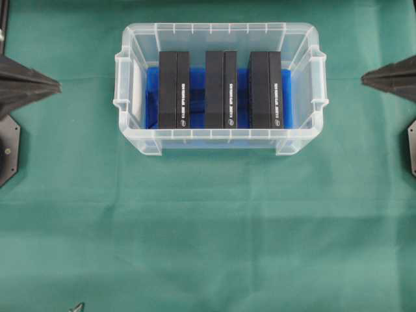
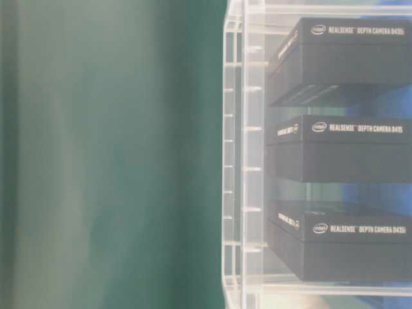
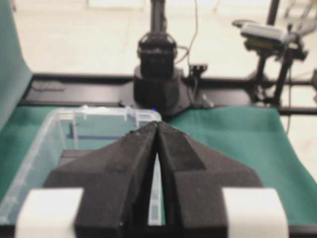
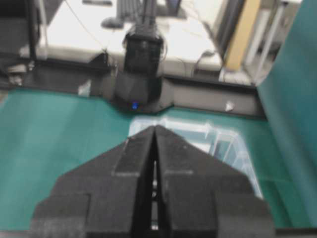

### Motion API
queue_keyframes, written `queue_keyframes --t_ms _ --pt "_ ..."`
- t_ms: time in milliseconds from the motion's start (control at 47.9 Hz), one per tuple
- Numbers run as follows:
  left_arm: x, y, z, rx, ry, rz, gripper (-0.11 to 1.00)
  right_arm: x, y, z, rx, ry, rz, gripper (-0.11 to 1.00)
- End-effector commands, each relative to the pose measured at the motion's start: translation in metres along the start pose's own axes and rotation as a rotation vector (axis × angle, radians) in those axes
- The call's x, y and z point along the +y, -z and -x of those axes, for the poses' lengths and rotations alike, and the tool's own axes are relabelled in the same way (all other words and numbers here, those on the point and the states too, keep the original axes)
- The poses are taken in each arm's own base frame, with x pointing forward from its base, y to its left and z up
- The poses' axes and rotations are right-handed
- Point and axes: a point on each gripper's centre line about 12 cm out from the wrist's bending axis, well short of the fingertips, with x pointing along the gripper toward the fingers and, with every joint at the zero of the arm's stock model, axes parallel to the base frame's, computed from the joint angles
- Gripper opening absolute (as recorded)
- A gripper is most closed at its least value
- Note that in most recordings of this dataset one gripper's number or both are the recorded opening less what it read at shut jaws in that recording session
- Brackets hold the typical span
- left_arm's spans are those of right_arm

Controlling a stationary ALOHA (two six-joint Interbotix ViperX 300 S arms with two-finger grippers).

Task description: Take the box out of the case with the right arm.

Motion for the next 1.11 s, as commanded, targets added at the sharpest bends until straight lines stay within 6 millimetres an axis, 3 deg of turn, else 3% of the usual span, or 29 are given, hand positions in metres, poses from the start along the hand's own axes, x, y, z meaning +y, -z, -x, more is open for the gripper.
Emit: queue_keyframes --t_ms 0,104,396,939,1085 --pt "0.001 -0.024 0.0 0.021 -0.008 -0.004 0.0 0.0 -0.025 -0.003 -0.002 0.001 -0.003 0.0" --pt "0.002 -0.035 0.001 0.069 -0.013 -0.004 0.0 0.0 -0.03 -0.008 0.037 0.001 -0.003 0.0" --pt "0.002 -0.031 0.004 0.194 -0.019 0.014 0.0 0.0 -0.02 -0.007 0.182 0.009 -0.046 0.0" --pt "0.0 0.01 0.027 1.059 -0.077 0.084 0.0 -0.005 0.039 0.032 1.173 0.21 -0.218 0.0" --pt "-0.001 0.017 0.027 1.149 -0.08 0.077 0.0 -0.005 0.045 0.031 1.278 0.227 -0.213 0.0"
